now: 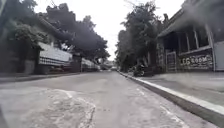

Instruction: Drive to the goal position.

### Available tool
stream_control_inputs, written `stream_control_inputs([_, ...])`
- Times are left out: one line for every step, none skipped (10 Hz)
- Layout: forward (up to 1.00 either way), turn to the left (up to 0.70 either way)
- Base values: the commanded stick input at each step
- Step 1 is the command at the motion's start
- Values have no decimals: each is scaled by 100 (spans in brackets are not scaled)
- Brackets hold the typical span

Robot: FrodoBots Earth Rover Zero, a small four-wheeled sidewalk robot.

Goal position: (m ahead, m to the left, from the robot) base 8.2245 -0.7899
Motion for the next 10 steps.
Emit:
stream_control_inputs([70, -6])
stream_control_inputs([70, -28])
stream_control_inputs([70, -33])
stream_control_inputs([70, -35])
stream_control_inputs([70, -35])
stream_control_inputs([70, -35])
stream_control_inputs([70, -31])
stream_control_inputs([70, -10])
stream_control_inputs([70, 0])
stream_control_inputs([70, -1])
